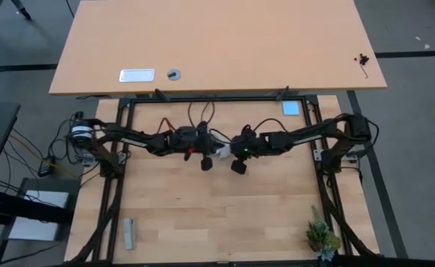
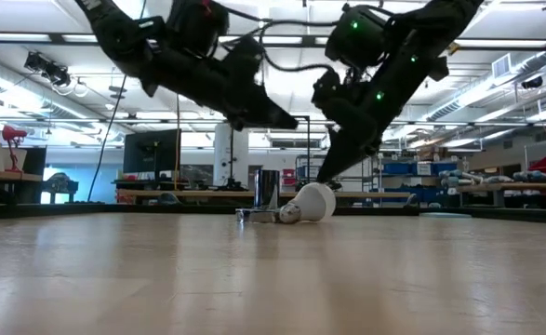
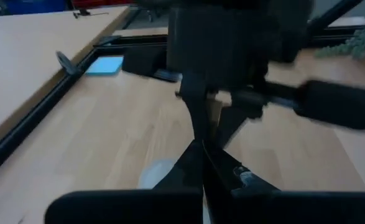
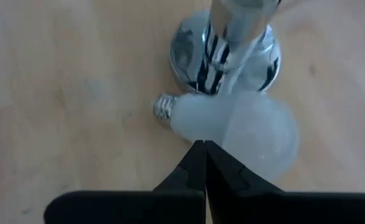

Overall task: Screw lightbulb
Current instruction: Return to Home Position

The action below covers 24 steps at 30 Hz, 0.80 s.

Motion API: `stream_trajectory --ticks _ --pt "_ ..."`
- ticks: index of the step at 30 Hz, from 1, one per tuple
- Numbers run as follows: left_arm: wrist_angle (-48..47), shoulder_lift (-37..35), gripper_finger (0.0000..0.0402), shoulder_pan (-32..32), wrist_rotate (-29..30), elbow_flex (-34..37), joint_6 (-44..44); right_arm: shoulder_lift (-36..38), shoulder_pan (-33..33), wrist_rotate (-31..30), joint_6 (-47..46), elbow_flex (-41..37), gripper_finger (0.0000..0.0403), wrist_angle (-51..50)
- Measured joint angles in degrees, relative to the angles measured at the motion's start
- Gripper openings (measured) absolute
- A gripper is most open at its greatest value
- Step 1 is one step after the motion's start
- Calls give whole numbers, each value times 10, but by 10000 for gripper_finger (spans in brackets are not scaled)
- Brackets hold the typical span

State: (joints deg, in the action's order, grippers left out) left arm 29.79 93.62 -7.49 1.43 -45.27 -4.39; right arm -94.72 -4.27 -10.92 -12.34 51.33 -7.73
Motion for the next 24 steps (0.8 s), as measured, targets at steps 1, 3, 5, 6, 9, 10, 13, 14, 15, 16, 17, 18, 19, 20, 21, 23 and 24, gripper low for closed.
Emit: stream_trajectory --ticks 1,3,5,6,9,10,13,14,15,16,17,18,19,20,21,23,24 --pt "1 -9 1 0 0 8 0 4 0 0 8 0 8 5" --pt "19 -24 1 0 -2 22 -1 15 3 -1 29 0 5 7" --pt "52 -38 1 0 -16 40 -2 20 9 -2 50 0 3 18" --pt "59 -46 1 0 -25 53 -2 23 12 -1 59 1 3 19" --pt "95 -66 1 0 -32 82 -2 30 21 0 83 0 2 18" --pt "96 -73 1 0 -33 92 -2 32 23 0 90 0 2 16" --pt "102 -94 1 0 -32 111 -6 41 24 18 98 -1 2 15" --pt "102 -103 1 0 -32 117 -9 42 24 28 99 1 2 25" --pt "100 -109 1 0 -30 124 -12 47 24 34 103 1 2 23" --pt "103 -113 1 0 -30 127 -14 52 24 37 108 0 2 14" --pt "105 -121 1 0 -28 132 -15 53 24 41 114 0 1 21" --pt "100 -133 1 -1 -24 142 -16 56 24 47 121 0 1 26" --pt "100 -137 1 -1 -22 147 -17 62 24 49 124 -4 1 23" --pt "116 -139 1 -2 -19 149 -17 65 24 50 125 -6 1 24" --pt "120 -149 1 -4 -16 159 -17 70 24 53 126 -9 1 27" --pt "111 -168 1 -9 -16 178 -15 84 21 57 128 -25 1 38" --pt "125 -172 1 -12 -14 178 -14 95 18 62 128 -37 1 50"
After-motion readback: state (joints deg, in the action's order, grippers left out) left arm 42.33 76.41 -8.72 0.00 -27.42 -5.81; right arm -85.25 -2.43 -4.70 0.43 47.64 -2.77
